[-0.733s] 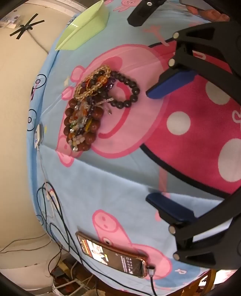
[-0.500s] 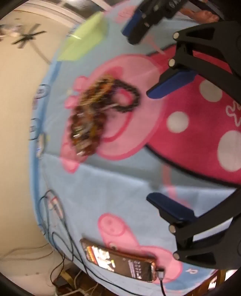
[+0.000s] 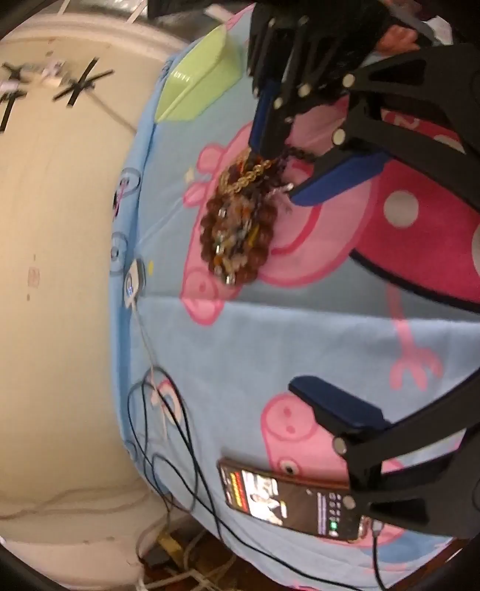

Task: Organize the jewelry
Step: 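Reach into the jewelry pile and grasp the dark bead bracelet with the right gripper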

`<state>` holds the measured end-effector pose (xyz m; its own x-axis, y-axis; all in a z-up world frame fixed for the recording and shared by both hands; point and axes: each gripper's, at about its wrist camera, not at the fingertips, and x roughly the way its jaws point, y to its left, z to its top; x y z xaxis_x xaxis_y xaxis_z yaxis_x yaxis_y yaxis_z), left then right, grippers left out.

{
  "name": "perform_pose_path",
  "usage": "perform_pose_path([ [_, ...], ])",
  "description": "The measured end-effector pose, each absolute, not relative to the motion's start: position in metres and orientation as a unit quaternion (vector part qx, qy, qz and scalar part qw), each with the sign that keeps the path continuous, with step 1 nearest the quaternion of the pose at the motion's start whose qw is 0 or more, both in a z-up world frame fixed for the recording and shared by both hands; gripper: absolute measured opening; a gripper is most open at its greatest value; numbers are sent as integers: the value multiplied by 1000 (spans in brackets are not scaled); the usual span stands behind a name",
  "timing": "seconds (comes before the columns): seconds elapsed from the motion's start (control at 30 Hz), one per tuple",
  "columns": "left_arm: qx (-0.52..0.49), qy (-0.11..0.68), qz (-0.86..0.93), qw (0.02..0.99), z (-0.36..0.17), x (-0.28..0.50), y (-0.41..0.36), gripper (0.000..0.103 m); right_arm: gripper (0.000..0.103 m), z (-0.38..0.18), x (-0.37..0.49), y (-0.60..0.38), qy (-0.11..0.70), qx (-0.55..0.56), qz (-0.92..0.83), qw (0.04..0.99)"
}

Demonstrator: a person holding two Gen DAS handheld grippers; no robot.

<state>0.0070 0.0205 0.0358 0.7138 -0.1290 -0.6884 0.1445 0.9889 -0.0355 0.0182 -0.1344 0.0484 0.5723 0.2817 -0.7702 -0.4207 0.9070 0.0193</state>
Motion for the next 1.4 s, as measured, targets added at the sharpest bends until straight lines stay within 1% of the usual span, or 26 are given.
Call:
perform_pose_path([
  [0.07, 4, 386, -113, 916, 33, 9, 15, 79, 0, 47, 19, -157, 423, -53, 174, 888],
  [0.17, -31, 422, -175, 889, 27, 17, 5, 68, 0, 47, 15, -188, 430, -12, 155, 889],
  [0.2, -45, 431, -196, 880, 25, 19, 0, 64, 0, 47, 14, -194, 432, -5, 156, 888],
  [0.27, -64, 444, -217, 867, 23, 25, -7, 62, 0, 50, 10, -205, 422, -8, 125, 898],
  [0.33, -59, 455, -208, 864, 19, 33, -16, 55, 0, 53, 8, -221, 414, 3, 94, 905],
  [0.4, -47, 453, -190, 870, 17, 33, -22, 45, 0, 56, 9, -236, 417, 42, 101, 902],
  [0.43, -50, 454, -187, 870, 17, 35, -23, 41, 0, 58, 8, -237, 419, 53, 114, 899],
  [0.47, -54, 456, -185, 869, 17, 37, -24, 33, 0, 58, 7, -232, 421, 53, 134, 896],
  [0.5, -56, 457, -179, 870, 16, 37, -24, 18, 0, 58, 6, -227, 422, 50, 145, 893],
  [0.53, -61, 461, -179, 867, 15, 40, -18, 10, 0, 57, 6, -220, 426, 46, 161, 889],
  [0.57, -79, 466, -187, 861, 13, 41, -14, 9, 0, 54, 5, -209, 433, 45, 182, 882],
  [0.77, -105, 474, -183, 855, 18, 15, 19, 8, 0, 32, 5, -168, 480, 58, 261, 835],
  [0.83, -114, 477, -183, 852, 18, 1, 32, 8, 0, 32, -1, -164, 473, 62, 270, 836],
  [0.9, -118, 480, -179, 851, 15, -8, 42, 8, 27, 36, -3, -153, 468, 51, 284, 836],
  [0.93, -123, 482, -173, 850, 13, -12, 47, 8, 29, 37, -3, -148, 464, 43, 284, 838],
  [0.97, -125, 483, -171, 850, 10, -14, 49, 7, 29, 39, -3, -142, 456, 29, 284, 843],
  [1.07, -132, 481, -171, 850, 7, -18, 51, 7, 29, 41, 3, -121, 451, -24, 282, 847],
  [1.1, -130, 480, -169, 851, 7, -18, 50, 7, 26, 38, -1, -118, 446, -35, 282, 849],
  [1.17, -124, 480, -165, 853, 8, -19, 48, 7, 16, 33, 7, -106, 450, -67, 275, 847],
  [1.2, -125, 481, -163, 853, 8, -18, 47, 7, 13, 29, 12, -103, 457, -68, 274, 843],
  [1.27, -138, 486, -163, 848, 9, -16, 49, 7, 12, 27, 13, -102, 451, -68, 273, 847],
  [1.33, -147, 487, -166, 845, 10, -12, 50, 14, 8, 25, 14, -104, 446, -70, 269, 851],
  [1.37, -147, 487, -167, 845, 11, -10, 48, 24, 7, 25, 13, -103, 445, -69, 269, 852],
  [1.4, -149, 485, -168, 845, 12, -7, 46, 29, 4, 25, 13, -104, 443, -70, 267, 853],
])
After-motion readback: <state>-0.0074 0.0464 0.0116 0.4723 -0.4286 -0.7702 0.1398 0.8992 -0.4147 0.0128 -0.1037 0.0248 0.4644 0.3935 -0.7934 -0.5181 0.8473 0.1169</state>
